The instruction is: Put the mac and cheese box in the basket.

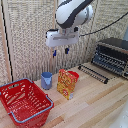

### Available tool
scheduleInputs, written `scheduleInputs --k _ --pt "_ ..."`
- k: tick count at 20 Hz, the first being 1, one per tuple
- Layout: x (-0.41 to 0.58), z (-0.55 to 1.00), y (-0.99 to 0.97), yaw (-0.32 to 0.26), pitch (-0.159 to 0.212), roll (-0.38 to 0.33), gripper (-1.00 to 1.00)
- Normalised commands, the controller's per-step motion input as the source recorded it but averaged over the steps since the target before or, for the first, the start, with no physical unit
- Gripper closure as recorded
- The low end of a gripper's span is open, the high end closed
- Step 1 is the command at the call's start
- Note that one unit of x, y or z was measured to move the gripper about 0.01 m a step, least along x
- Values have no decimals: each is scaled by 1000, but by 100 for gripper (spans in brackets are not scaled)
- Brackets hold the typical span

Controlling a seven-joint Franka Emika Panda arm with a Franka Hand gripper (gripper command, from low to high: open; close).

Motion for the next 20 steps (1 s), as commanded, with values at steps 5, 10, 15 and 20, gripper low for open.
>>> scheduleInputs --k 5,10,15,20 --pt "-338 -511 -110 46 -36 0 -100" --pt "-339 -681 -137 57 -35 0 -100" --pt "-110 -543 -43 60 -20 -13 -100" --pt "25 -588 0 88 -30 -17 -100"
